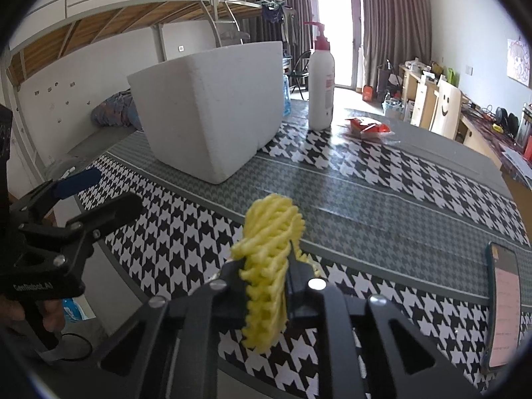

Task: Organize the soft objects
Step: 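Close the right tool on the yellow foam sleeve and lift it, then grasp the clear plastic bag with the left tool while the right tool holds the sleeve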

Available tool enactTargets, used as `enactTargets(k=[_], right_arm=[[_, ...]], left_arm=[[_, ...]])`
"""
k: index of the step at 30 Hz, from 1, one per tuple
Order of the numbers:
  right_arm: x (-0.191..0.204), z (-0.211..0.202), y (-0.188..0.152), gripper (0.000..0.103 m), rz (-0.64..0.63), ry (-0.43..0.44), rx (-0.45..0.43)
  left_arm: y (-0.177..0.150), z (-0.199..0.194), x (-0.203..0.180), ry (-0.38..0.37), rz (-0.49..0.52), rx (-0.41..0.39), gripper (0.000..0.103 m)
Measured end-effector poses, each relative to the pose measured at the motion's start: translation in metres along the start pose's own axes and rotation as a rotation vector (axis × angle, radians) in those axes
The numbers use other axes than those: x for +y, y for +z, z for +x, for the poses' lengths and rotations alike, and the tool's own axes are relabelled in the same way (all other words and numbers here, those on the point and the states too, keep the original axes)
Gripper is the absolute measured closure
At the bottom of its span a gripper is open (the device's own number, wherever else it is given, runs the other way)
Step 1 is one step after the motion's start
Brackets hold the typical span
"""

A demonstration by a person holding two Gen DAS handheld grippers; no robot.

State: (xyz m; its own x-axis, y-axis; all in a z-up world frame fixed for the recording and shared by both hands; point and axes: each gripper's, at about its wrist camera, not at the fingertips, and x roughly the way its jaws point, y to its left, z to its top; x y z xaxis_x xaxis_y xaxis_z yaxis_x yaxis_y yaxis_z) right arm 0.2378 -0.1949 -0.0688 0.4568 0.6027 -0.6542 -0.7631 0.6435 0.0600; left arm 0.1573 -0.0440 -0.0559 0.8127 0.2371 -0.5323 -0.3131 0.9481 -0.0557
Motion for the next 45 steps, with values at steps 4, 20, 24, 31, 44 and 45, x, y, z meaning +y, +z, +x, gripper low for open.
enactTargets(k=[4, 20, 24, 31, 44, 45], right_arm=[[0.004, -0.003, 0.004, 0.085, -0.016, -0.011, -0.015], [0.007, 0.008, 0.02, 0.085, -0.038, 0.053, -0.009], [0.005, 0.012, 0.022, 0.085, -0.04, 0.077, -0.002], [0.002, 0.015, 0.027, 0.085, -0.045, 0.094, -0.009], [-0.008, 0.013, 0.026, 0.085, -0.038, 0.066, -0.014], [-0.009, 0.013, 0.026, 0.085, -0.037, 0.066, -0.012]], left_arm=[[0.0, -0.003, -0.004, -0.007, 0.012, -0.002, 0.001], [-0.003, -0.009, -0.018, -0.019, 0.037, 0.007, 0.001], [-0.004, -0.009, -0.02, -0.022, 0.031, 0.008, 0.001], [-0.008, -0.009, -0.03, -0.037, 0.051, 0.019, 0.001], [-0.013, 0.007, -0.049, -0.115, 0.093, 0.077, 0.002], [-0.013, 0.01, -0.05, -0.127, 0.096, 0.085, 0.003]])
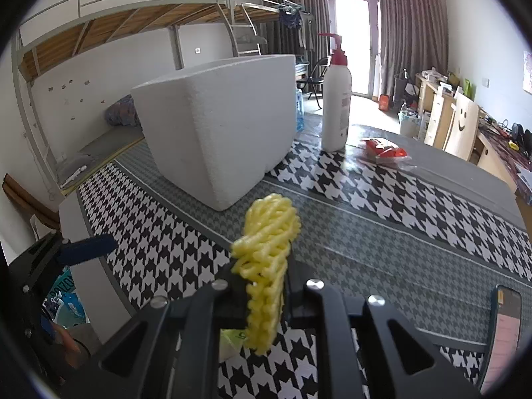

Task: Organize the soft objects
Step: 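Grasp the clear plastic bag with the left tool while the right tool holds the sleeve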

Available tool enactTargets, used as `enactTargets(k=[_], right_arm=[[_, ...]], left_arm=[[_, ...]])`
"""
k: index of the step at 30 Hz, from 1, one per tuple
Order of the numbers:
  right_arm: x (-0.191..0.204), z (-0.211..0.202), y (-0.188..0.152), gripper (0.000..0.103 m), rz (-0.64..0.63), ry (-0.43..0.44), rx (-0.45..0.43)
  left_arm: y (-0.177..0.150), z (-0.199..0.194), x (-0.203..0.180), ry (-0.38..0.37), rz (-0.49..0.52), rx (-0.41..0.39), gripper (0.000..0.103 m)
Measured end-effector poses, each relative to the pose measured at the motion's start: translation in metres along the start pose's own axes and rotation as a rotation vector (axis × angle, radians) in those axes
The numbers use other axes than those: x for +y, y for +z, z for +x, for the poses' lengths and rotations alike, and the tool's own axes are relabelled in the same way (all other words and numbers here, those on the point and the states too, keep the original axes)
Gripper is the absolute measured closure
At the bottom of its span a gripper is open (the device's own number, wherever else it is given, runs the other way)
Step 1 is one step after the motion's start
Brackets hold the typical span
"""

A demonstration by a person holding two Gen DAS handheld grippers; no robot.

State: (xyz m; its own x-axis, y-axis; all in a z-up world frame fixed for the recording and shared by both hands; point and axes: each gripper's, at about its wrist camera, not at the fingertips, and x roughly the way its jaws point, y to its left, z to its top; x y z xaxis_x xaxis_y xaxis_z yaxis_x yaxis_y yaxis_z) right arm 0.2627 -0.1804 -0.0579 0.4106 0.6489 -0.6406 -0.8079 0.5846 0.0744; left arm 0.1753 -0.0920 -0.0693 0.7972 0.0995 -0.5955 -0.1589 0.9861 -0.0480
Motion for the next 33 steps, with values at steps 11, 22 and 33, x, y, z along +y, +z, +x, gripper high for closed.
enactTargets(k=[11, 22, 33], right_arm=[[-0.004, 0.005, -0.001, 0.085, 0.004, -0.009, 0.017], [-0.012, 0.007, -0.001, 0.085, 0.011, -0.009, 0.022], [-0.017, 0.009, -0.001, 0.085, 0.017, -0.007, 0.025]], left_arm=[[0.003, 0.036, -0.011, -0.094, 0.007, 0.084, 0.025], [0.011, 0.064, -0.023, -0.116, -0.002, 0.101, 0.046], [0.016, 0.069, -0.022, -0.147, -0.016, 0.084, 0.078]])
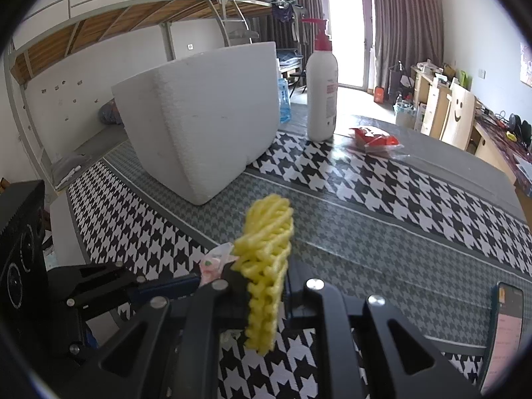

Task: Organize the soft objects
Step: 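Lift the plastic bag and yellow sleeve and carry both toward the foam box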

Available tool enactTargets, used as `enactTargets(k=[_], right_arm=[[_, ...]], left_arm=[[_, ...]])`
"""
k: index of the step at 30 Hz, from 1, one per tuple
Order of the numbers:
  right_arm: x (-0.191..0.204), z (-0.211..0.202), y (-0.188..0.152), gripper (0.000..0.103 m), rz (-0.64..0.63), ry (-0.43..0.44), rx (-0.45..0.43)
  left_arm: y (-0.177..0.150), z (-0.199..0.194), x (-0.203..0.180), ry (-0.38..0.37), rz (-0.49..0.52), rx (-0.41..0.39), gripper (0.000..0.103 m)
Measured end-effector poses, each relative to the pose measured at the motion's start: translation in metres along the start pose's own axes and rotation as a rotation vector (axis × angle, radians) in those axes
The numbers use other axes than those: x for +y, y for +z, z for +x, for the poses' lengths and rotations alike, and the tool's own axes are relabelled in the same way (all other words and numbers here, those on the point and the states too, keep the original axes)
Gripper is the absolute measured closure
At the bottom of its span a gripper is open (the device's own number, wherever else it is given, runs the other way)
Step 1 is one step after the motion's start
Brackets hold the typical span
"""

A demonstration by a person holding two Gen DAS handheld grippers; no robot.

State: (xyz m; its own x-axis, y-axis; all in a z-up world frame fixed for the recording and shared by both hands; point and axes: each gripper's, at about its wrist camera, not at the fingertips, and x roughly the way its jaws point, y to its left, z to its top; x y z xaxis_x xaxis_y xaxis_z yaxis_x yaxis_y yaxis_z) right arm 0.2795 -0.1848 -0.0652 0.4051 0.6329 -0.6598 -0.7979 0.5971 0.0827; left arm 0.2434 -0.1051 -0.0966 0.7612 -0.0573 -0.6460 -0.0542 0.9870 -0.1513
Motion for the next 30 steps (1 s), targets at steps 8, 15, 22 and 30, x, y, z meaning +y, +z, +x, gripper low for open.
enactTargets(k=[8, 15, 22, 30], right_arm=[[0.006, 0.002, 0.006, 0.085, -0.017, 0.009, -0.007], [0.009, 0.002, 0.007, 0.085, -0.022, 0.007, -0.01], [0.013, 0.001, 0.008, 0.085, -0.027, 0.012, -0.012], [0.022, 0.0, 0.01, 0.085, -0.045, 0.025, -0.019]], left_arm=[[-0.002, -0.023, 0.014, 0.021, -0.003, -0.043, 0.095], [-0.007, -0.025, 0.016, 0.02, -0.004, -0.034, 0.096], [-0.009, -0.043, 0.022, 0.049, -0.002, -0.063, 0.097], [-0.011, -0.06, 0.027, 0.077, 0.001, -0.084, 0.097]])
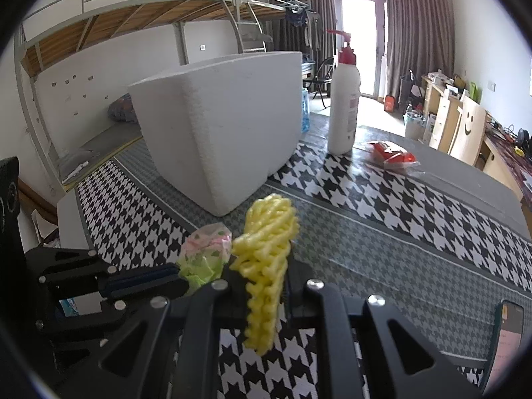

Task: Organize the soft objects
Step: 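Lift the plastic bag and yellow sleeve and carry both toward the foam box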

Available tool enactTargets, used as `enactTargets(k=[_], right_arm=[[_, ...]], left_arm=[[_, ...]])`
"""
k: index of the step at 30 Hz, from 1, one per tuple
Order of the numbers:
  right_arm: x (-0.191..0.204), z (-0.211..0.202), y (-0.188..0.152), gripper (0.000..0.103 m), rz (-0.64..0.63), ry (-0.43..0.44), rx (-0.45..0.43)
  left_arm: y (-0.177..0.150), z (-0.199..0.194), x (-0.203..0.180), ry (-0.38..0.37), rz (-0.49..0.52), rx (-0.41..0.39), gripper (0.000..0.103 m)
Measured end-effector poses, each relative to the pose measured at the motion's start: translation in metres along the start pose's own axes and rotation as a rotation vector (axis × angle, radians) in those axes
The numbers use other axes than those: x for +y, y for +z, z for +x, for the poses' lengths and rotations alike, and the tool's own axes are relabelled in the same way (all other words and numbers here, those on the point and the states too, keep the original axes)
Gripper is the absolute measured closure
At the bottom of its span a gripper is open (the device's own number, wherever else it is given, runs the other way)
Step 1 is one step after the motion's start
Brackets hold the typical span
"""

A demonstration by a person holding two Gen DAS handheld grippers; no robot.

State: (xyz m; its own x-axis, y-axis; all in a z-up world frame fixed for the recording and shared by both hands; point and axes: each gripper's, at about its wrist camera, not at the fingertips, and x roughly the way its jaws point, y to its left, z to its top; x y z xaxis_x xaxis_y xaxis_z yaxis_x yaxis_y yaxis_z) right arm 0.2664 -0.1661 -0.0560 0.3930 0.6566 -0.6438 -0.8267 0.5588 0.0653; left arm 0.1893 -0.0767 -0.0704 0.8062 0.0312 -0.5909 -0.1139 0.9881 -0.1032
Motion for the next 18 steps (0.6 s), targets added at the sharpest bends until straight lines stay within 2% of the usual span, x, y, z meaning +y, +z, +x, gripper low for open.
enactTargets(k=[18], right_arm=[[0.016, 0.0, 0.009, 0.085, -0.014, 0.016, -0.017]], left_arm=[[0.003, -0.041, 0.03, 0.048, 0.007, -0.04, 0.097]])
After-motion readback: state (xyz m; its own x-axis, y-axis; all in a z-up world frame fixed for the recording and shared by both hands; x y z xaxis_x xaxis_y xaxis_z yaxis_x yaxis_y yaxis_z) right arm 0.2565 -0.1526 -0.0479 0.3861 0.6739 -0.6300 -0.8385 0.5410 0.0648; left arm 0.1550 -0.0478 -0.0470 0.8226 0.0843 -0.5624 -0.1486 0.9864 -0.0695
